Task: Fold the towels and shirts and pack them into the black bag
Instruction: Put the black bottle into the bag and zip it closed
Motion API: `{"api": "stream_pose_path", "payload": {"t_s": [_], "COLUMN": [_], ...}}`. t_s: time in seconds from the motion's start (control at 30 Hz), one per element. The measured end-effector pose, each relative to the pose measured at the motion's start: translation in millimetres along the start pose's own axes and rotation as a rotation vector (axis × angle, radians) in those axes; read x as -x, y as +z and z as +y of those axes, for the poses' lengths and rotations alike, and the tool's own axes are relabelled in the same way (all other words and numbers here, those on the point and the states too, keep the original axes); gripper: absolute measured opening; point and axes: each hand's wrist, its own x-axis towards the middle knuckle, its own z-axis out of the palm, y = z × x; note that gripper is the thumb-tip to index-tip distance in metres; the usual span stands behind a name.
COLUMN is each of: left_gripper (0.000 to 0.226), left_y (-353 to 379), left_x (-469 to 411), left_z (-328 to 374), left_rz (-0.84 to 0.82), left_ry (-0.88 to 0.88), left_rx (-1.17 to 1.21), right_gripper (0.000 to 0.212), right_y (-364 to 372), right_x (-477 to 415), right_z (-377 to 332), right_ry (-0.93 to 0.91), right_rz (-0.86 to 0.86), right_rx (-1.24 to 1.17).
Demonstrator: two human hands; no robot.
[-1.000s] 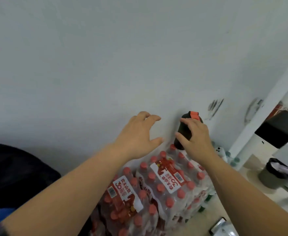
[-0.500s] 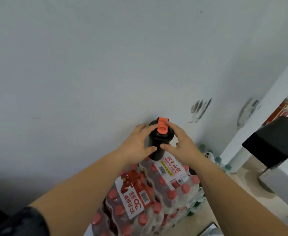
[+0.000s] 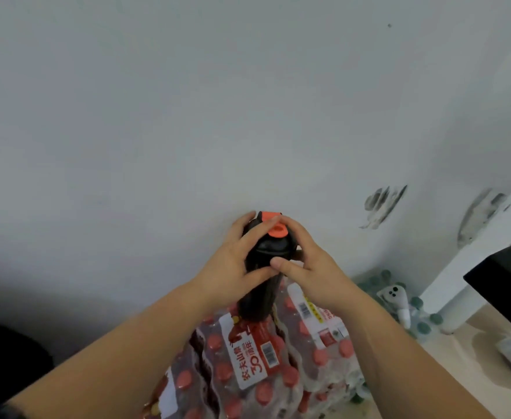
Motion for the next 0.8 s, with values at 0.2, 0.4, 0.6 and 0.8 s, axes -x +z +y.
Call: {"api": "stream_pose_path", "payload": {"t_s": [0.2, 0.4, 0.6, 0.8], "left_gripper": [0.069, 0.08, 0.058, 0.058], "left_y": [-59.7, -126.3, -186.3, -240.7], "left_x": [67.9, 132.0, 201.9, 251.3], "left_z": [8.6, 5.5, 0.8, -3.6], "left_rz": [0.177, 0.202, 0.361, 0.485], "left_ry": [0.168, 0.07, 0.019, 0.0], "left_rx": [-0.096, -0.134, -0.098, -0.172], "right_gripper": [0.062, 0.061, 0.049, 0.035], "right_y": [55.2, 132.6, 214.6, 282.3], "right_x": [4.7, 3.3, 2.1, 17.1], "right_z": [-63.4, -107.1, -144.8, -132.6], "right_ry": [-0.076, -0.099, -0.077, 0.063], "right_rz": [-0.066, -0.124, -0.082, 0.021], "right_rx": [-0.056, -0.089, -0.216, -0.176]}}
